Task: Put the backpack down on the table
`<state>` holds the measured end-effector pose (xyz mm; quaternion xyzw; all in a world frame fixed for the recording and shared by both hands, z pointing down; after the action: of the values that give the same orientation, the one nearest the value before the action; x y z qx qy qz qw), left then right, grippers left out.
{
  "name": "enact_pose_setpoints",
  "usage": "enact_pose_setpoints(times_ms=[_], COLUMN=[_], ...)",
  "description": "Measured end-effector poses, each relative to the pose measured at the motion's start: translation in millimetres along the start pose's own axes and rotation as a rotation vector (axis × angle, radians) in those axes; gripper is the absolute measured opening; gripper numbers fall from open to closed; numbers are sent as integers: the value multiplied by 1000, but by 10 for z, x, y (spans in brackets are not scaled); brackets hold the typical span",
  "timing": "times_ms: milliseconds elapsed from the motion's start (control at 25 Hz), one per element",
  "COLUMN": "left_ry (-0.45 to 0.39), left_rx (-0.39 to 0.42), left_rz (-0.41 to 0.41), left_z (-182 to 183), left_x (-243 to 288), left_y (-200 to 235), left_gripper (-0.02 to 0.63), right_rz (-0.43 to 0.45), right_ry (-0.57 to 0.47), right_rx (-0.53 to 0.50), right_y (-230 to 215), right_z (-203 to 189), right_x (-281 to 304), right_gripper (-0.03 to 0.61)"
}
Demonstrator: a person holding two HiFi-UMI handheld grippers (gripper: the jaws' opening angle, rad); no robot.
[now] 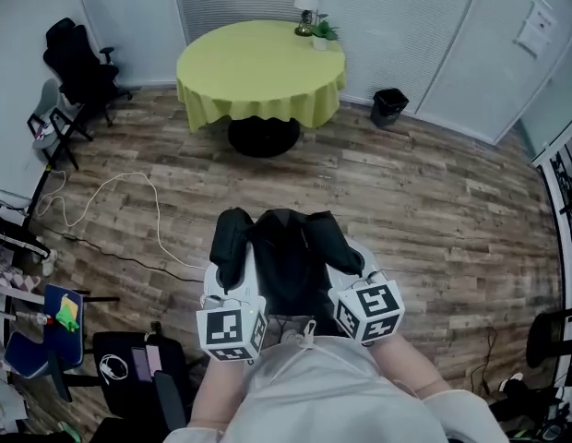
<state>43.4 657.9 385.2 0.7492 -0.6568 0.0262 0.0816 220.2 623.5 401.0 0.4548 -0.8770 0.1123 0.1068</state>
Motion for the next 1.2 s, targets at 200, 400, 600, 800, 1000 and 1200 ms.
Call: enact_pose_setpoints(times_ms=[200, 400, 600, 800, 1000, 1200], left_ry=[45, 57, 54, 50, 37, 58], left_rx=[-34, -38, -32, -42, -47, -56], left_rz=[23, 64, 94, 135, 172, 187], left_z=[-120, -106, 45, 230, 396, 437], left_x=[331, 890, 1717, 2648, 3442, 4123], left_y=[92, 152, 155, 149, 127, 161], left_gripper=[26, 26, 26, 26, 26, 26], right_rz=[21, 63, 97, 144, 190, 215], right_ry=[52, 63, 57, 63, 60, 84], right_rx=[18, 20, 17, -1, -13, -14], right_y=[-196, -556, -1124, -1759, -2314, -2750], right_z=[-40, 65, 331, 680, 983, 1138], right_x=[335, 849, 1493, 2224, 2828, 3377], right_gripper=[32, 32, 32, 32, 32, 32])
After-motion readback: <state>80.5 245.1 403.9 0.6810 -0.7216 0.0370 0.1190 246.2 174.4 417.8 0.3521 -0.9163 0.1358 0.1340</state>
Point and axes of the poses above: the fingertips, and each gripper's own axes: x forward along the fingers, y to its left, z out of its top, the point moved 4 cm from there along -x, backward along the fingers, and after that the axes turned 2 degrees about y, right-handed, at the moved point
